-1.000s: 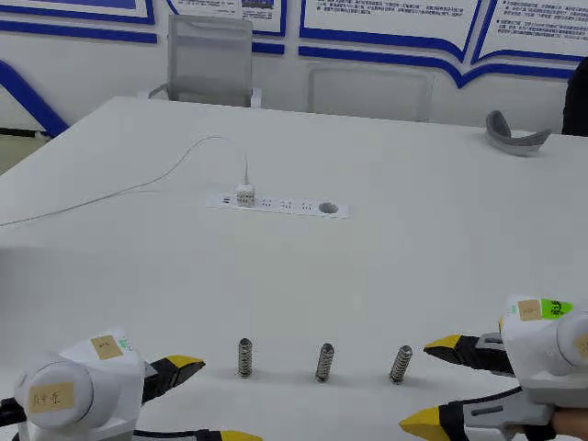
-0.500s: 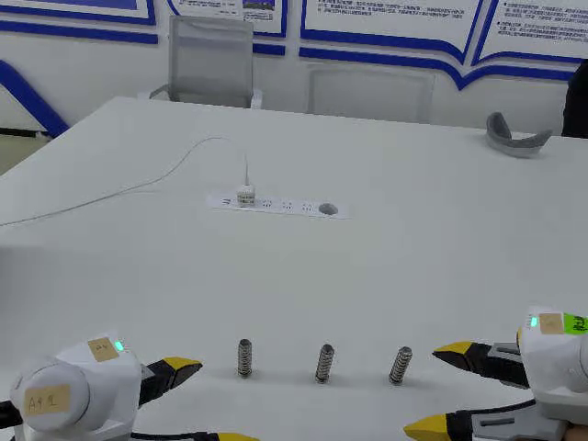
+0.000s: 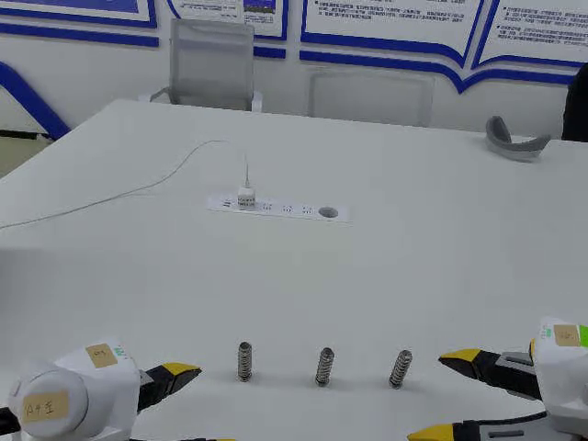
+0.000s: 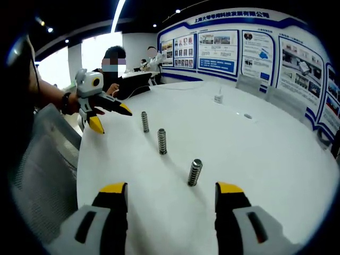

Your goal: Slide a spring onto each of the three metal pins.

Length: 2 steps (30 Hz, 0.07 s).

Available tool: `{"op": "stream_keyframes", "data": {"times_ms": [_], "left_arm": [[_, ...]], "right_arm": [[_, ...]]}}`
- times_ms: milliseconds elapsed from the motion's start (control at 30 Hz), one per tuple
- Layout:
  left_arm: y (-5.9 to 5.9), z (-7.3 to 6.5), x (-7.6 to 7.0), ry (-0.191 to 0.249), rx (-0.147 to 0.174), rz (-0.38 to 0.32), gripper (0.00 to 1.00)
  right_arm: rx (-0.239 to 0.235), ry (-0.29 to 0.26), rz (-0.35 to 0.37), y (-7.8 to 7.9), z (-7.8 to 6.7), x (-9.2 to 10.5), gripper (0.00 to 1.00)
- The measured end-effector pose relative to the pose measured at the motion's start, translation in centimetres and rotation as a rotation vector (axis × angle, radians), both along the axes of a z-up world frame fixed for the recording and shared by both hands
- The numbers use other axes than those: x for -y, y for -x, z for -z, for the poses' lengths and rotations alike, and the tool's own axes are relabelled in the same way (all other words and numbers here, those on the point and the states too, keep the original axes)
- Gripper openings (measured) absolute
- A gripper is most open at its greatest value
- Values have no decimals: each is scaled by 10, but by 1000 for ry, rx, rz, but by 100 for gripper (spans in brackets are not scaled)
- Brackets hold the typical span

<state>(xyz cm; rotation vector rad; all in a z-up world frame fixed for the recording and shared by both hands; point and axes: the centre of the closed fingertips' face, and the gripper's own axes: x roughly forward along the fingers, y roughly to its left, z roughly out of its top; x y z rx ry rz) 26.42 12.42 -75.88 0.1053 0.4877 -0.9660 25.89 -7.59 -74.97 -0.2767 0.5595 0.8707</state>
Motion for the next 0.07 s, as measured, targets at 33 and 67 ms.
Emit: {"op": "stream_keyframes", "data": {"times_ms": [33,67], "left_arm": [[0,0,0,-1,1,0,72],[0,0,-1,-1,1,-1,72]], "right_arm": [[0,-1,0,0,0,0,68],[0,-1,1,0,0,1,68]]}}
